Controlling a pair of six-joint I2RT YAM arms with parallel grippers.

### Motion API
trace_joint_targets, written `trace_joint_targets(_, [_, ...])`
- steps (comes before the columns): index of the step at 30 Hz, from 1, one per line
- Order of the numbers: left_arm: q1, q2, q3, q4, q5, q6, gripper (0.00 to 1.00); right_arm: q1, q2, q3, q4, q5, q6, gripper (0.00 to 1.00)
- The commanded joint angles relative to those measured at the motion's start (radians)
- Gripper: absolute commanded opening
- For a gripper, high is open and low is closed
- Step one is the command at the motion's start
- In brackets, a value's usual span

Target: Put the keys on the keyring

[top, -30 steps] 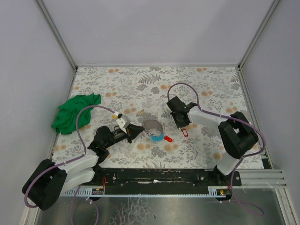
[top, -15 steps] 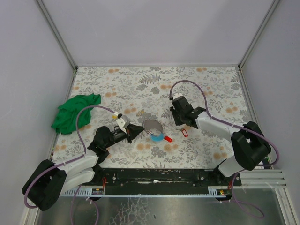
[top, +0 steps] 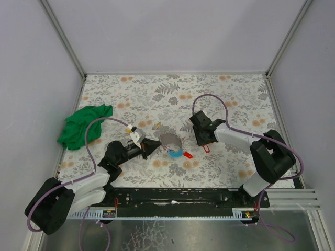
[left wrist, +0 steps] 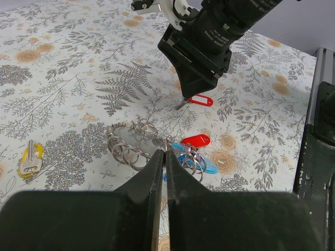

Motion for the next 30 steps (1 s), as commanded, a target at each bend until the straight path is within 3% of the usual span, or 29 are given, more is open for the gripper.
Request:
trace_joint_targets(1, [0.004, -0.003, 0.028, 0.068, -0.001, -0.005, 0.0, 0.006, 0.013, 0.028, 0.019, 0.018, 0.038, 0.43])
trace_joint_targets(15, [0.003, 0.0, 0.028, 0.07, 0.002, -0.007, 0.0, 0.006, 0.051, 0.024, 0.057, 0.069, 0.056, 0.32])
trace_joint_targets(25, [0.003, -0.001, 0.028, 0.069, 0.003, -0.006, 0.0, 0.0, 0.034, -0.02, 0.081, 0.077, 0.058, 0.16])
trace_joint_targets(30, [0.003, 0.001, 0.029, 0.07, 0.003, -0.006, 0.0, -0.005, 0.031, -0.027, 0.082, 0.078, 0.058, 0.16])
